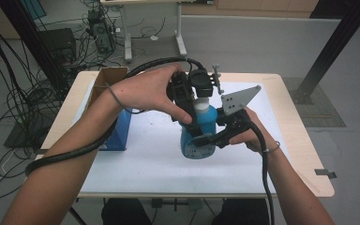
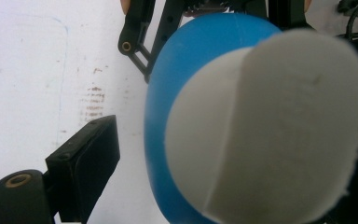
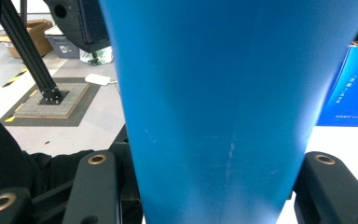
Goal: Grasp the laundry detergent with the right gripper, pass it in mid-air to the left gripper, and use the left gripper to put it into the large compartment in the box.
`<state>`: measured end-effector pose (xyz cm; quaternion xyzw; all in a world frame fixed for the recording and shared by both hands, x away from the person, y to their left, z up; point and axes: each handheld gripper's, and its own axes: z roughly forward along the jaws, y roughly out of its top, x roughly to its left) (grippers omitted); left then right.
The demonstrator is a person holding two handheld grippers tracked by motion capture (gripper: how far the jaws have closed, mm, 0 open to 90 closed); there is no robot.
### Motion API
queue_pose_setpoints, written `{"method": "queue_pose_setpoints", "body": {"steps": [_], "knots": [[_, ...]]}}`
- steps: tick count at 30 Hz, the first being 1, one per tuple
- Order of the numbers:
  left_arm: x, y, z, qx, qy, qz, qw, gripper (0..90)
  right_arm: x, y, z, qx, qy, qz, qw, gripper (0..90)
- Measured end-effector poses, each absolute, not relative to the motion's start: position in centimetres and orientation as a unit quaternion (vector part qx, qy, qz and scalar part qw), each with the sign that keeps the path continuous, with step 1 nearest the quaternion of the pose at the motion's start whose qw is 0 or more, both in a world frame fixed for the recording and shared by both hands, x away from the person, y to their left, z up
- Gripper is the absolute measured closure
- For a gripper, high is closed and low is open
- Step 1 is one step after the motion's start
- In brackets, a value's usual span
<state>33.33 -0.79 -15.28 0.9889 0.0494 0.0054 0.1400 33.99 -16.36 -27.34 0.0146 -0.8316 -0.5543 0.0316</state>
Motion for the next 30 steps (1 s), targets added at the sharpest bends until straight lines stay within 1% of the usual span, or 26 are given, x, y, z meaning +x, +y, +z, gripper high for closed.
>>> {"method": "queue_pose_setpoints", "body": {"steps": [11, 14, 21, 30], "knots": [[33.2, -1.25, -15.04, 0.989, 0.041, 0.002, 0.142, 14.9, 33.97, -16.25, -27.25, 0.014, -0.832, -0.553, 0.032, 45.3], [33.07, -1.35, -14.97, 0.988, 0.042, 0.001, 0.146, 17.5, 33.96, -16.24, -27.26, 0.015, -0.832, -0.553, 0.032, 45.3], [33.09, -1.52, -14.85, 0.989, 0.038, -0.001, 0.142, 19.5, 33.95, -16.22, -27.23, 0.015, -0.832, -0.553, 0.031, 45.4], [33.11, -1.73, -14.87, 0.989, 0.042, -0.006, 0.145, 24.3, 33.98, -16.25, -27.19, 0.016, -0.831, -0.555, 0.032, 45.3]]}}
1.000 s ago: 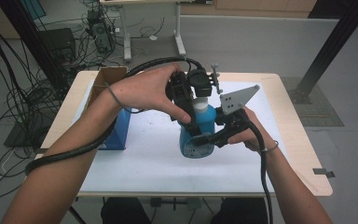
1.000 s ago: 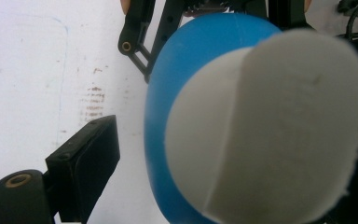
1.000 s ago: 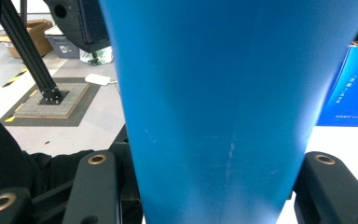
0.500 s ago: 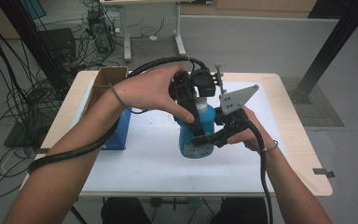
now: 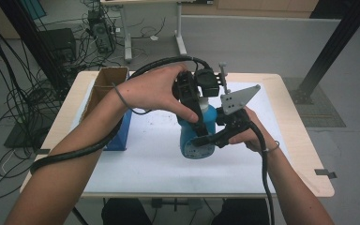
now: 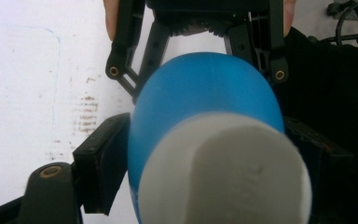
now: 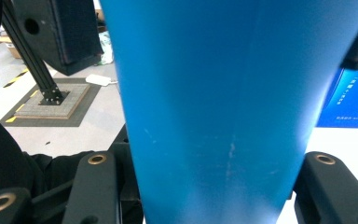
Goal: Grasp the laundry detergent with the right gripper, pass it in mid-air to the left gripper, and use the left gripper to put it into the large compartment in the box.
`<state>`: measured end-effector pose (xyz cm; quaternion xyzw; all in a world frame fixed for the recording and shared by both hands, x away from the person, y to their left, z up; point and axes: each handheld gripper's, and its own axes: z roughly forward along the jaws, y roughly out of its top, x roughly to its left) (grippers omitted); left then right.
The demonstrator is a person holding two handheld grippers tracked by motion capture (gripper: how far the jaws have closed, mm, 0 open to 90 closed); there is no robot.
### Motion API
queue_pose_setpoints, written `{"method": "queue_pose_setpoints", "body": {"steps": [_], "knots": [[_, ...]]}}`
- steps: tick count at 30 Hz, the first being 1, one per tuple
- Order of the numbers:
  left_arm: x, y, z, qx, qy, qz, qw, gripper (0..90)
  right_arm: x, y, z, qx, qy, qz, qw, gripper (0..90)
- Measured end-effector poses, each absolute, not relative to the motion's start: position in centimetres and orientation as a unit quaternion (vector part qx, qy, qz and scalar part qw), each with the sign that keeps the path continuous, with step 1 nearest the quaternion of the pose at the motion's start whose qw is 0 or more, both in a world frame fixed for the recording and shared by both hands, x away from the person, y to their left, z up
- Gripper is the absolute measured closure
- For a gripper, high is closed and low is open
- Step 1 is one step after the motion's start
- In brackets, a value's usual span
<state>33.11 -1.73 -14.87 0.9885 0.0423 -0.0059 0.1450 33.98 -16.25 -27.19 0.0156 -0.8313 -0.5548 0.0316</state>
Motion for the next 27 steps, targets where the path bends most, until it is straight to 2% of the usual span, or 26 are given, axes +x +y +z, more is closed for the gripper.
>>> {"method": "queue_pose_setpoints", "body": {"steps": [5, 13, 27], "knots": [[33.13, -1.71, -14.64, 0.987, 0.043, -0.009, 0.154, 31.6, 33.98, -16.3, -27.22, 0.014, -0.831, -0.555, 0.032, 45.3], [33.23, -1.67, -14.51, 0.988, 0.042, -0.009, 0.151, 36.8, 33.94, -16.23, -27.23, 0.016, -0.832, -0.554, 0.033, 45.3], [33.09, -1.84, -14.37, 0.988, 0.046, -0.004, 0.145, 37.6, 34.02, -16.25, -27.22, 0.02, -0.829, -0.558, 0.032, 45.3]]}}
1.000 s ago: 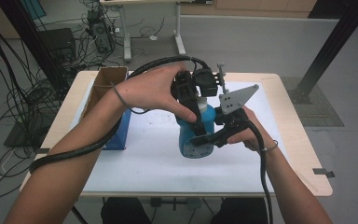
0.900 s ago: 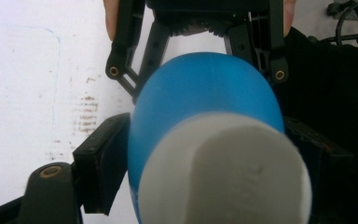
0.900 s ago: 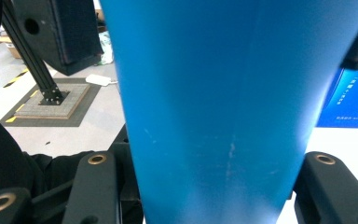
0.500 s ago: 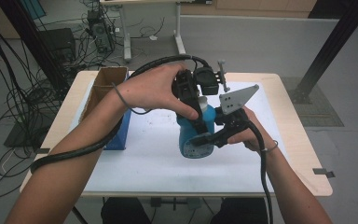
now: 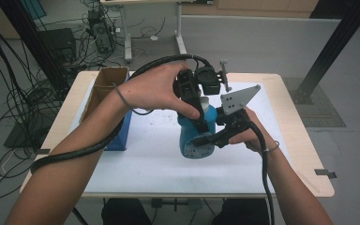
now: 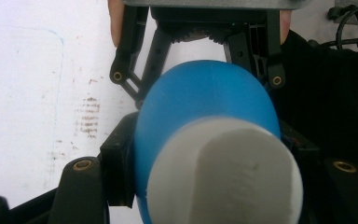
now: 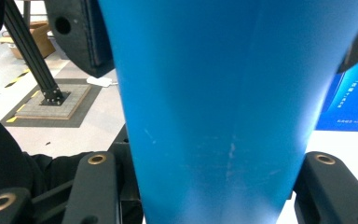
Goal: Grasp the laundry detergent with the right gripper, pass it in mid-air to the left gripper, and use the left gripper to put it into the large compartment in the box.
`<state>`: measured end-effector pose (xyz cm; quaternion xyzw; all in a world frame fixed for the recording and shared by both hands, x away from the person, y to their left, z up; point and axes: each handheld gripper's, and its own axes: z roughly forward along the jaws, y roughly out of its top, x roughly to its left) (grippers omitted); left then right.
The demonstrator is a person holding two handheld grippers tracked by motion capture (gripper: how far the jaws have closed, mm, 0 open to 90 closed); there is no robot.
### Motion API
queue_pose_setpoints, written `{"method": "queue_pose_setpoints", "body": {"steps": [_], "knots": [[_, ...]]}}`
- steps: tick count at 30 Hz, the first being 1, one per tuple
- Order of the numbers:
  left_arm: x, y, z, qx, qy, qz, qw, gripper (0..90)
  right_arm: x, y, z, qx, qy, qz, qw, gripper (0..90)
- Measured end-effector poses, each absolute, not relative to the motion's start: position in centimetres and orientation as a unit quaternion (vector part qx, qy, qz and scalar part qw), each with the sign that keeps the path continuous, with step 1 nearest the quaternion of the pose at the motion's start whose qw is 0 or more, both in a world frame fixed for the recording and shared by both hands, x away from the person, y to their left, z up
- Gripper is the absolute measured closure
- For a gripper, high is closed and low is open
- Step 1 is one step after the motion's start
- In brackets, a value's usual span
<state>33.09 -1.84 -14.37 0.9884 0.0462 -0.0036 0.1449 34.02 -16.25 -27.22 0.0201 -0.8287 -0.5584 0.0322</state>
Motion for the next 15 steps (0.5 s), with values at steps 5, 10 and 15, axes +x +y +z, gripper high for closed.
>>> {"method": "queue_pose_setpoints", "body": {"steps": [5, 10, 15], "knots": [[33.03, -1.89, -14.34, 0.988, 0.049, -0.004, 0.145, 37.6, 34.02, -16.24, -27.21, 0.021, -0.828, -0.56, 0.032, 45.3], [33.04, -1.84, -14.41, 0.988, 0.046, -0.003, 0.145, 37.6, 33.99, -16.24, -27.27, 0.022, -0.828, -0.56, 0.033, 45.3], [32.99, -1.77, -14.44, 0.988, 0.049, -0.003, 0.149, 37.6, 33.96, -16.22, -27.29, 0.021, -0.828, -0.56, 0.033, 45.3]]}}
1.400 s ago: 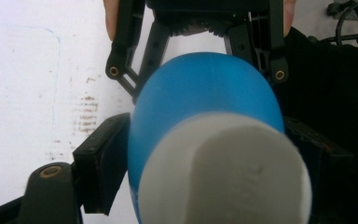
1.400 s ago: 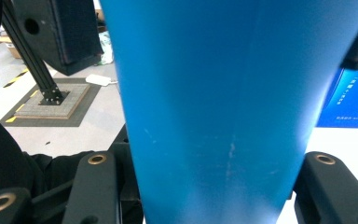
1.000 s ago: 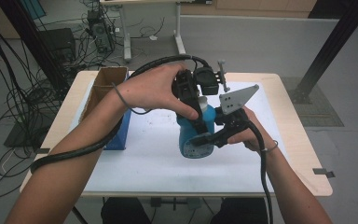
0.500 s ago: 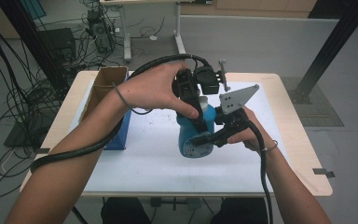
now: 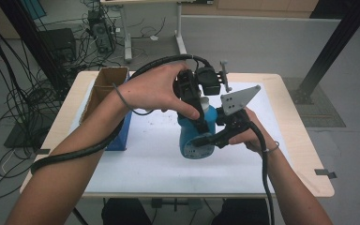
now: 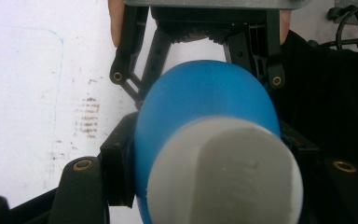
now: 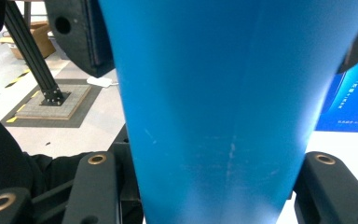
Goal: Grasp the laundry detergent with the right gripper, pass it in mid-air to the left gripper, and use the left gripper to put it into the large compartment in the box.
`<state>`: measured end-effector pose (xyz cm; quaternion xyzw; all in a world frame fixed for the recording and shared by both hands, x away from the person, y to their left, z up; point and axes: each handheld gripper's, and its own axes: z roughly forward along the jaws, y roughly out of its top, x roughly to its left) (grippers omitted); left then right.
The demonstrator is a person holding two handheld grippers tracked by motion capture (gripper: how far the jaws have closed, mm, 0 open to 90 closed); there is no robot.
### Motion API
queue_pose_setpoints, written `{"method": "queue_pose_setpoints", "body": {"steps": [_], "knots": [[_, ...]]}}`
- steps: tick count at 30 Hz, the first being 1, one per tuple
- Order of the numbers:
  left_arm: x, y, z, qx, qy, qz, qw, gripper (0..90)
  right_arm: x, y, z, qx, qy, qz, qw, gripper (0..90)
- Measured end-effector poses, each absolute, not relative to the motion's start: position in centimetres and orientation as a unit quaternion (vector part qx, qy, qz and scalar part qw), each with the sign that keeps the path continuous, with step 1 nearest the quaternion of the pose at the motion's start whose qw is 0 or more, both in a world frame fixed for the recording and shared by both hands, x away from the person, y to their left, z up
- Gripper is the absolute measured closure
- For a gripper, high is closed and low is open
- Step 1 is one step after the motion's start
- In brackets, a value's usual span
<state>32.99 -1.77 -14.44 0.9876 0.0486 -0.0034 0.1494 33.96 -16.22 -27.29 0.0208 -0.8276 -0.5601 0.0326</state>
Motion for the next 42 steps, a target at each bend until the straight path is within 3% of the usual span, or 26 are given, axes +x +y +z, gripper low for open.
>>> {"method": "queue_pose_setpoints", "body": {"steps": [42], "knots": [[32.89, -1.82, -14.19, 0.988, 0.046, 0.006, 0.148, 37.8, 34.09, -16.26, -27.14, 0.024, -0.826, -0.563, 0.031, 45.3]]}}
